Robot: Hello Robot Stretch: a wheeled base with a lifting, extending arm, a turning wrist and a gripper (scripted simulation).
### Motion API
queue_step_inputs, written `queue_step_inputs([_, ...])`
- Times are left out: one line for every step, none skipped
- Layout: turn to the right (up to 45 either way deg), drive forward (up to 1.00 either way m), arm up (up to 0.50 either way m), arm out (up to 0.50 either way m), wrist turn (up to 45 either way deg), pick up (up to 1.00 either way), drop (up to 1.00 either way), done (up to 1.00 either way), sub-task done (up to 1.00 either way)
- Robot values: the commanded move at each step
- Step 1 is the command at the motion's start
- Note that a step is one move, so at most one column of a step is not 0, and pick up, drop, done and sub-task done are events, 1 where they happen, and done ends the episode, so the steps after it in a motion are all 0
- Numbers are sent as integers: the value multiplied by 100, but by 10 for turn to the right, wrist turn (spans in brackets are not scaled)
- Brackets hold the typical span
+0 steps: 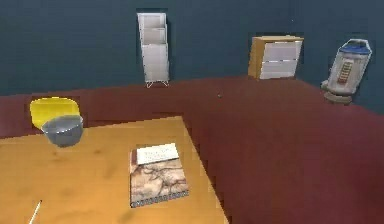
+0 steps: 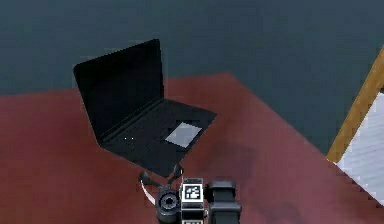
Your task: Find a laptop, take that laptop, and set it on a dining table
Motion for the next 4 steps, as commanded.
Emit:
queue_step_inputs([-450, 0, 0, 0, 0, 0, 0, 0, 0])
queue_step_inputs([-120, 0, 0, 0, 0, 0, 0, 0, 0])
queue_step_inputs([450, 0, 0, 0, 0, 0, 0, 0, 0])
queue_step_inputs([450, 0, 0, 0, 0, 0, 0, 0, 0])
